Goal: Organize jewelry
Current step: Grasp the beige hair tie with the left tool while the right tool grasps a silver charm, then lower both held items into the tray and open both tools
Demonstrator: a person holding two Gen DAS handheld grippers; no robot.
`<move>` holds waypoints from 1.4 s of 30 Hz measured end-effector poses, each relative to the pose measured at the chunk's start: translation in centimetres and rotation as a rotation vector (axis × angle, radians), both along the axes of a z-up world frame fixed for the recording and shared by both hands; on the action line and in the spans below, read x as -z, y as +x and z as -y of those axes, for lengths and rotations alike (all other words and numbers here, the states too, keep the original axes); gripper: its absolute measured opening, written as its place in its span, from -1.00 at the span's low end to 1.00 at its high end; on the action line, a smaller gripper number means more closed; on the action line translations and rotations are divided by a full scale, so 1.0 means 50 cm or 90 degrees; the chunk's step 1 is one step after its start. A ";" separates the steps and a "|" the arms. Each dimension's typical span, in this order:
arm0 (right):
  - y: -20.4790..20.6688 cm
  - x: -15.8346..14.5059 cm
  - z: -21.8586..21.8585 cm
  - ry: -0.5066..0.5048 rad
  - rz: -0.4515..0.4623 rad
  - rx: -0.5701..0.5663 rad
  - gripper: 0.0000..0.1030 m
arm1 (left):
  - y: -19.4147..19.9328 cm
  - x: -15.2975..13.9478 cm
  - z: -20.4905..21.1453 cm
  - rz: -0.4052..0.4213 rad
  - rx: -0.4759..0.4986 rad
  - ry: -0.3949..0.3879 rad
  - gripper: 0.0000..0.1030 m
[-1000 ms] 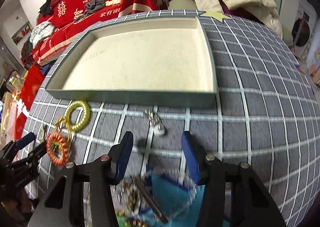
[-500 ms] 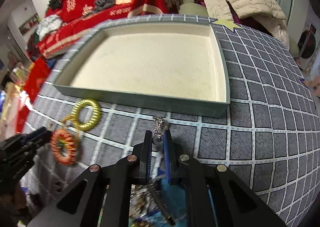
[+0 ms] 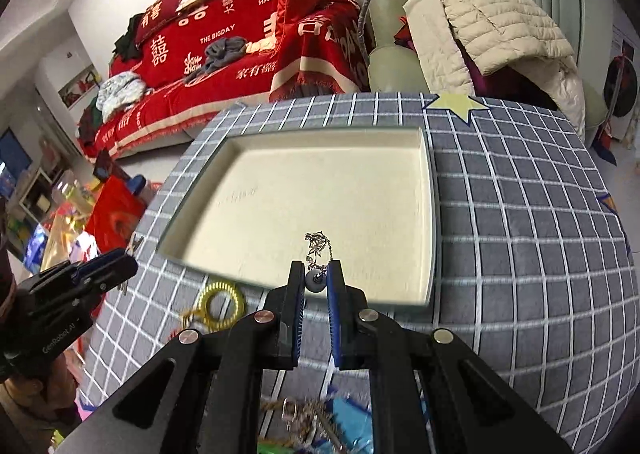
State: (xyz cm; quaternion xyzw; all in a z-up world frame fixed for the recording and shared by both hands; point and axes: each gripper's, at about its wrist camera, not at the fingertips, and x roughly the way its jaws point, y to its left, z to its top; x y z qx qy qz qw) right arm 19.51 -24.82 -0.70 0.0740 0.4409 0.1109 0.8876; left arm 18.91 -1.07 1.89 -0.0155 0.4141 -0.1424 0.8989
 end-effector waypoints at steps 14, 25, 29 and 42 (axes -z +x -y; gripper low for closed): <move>0.142 0.080 0.018 0.019 -0.048 0.043 -0.77 | 0.182 0.103 0.093 -0.047 -0.006 0.070 -0.21; 0.160 0.160 0.006 -0.018 -0.084 0.052 -0.77 | 0.193 0.164 0.107 -0.054 -0.012 0.125 -0.21; 0.158 0.163 0.001 -0.027 -0.077 0.055 -0.75 | 0.192 0.166 0.109 -0.048 -0.015 0.137 -0.20; 0.124 0.107 0.015 0.034 -0.047 0.060 -0.19 | 0.189 0.159 0.096 -0.052 -0.030 0.123 0.46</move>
